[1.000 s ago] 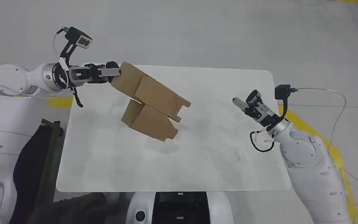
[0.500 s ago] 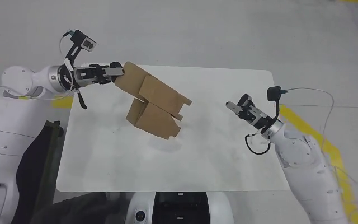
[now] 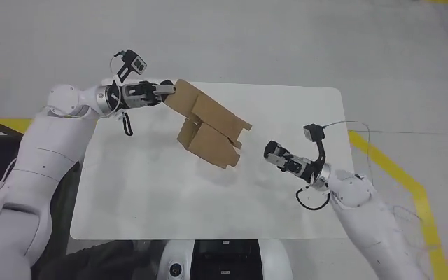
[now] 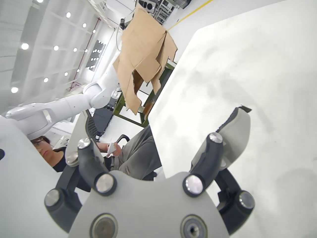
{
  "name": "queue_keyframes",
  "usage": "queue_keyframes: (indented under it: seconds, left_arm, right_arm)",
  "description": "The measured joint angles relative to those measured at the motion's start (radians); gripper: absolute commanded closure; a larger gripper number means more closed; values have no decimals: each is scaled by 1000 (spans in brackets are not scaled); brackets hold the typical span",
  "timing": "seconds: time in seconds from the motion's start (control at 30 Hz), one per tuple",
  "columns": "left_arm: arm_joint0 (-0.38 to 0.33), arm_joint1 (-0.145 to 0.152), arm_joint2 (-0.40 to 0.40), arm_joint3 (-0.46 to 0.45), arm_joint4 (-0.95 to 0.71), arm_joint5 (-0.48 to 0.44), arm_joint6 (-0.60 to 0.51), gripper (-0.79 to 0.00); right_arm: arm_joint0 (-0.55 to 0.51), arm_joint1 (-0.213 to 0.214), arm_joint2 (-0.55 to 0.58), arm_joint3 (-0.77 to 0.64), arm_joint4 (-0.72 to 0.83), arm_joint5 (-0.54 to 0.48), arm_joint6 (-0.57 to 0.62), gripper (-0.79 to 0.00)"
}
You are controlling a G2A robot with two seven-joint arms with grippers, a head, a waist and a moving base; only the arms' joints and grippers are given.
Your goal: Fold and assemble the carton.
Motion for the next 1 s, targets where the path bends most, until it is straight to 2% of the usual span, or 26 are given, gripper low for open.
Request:
queue_keyframes:
  seconds: [0.13, 0.27, 0.6, 0.8, 1.0]
  left_arm:
    - [-11, -26, 25, 39, 1, -27, -11, 0]
    - [-21, -43, 33, 68, 1, -44, -23, 0]
    - [-20, -43, 33, 67, 1, -43, -22, 0]
    - [17, -46, 14, 12, 22, -5, 68, 0]
    - [42, -60, 18, 13, 60, -6, 103, 0]
  right_arm:
    - [27, -9, -51, 37, 124, 10, 67, -785]
    - [50, -13, -69, 64, 181, 7, 104, -785]
    - [47, -13, -68, 57, 168, 19, 91, -785]
    - [47, -22, -109, 38, 146, 62, 76, -785]
    - [66, -39, -160, 75, 247, 24, 113, -785]
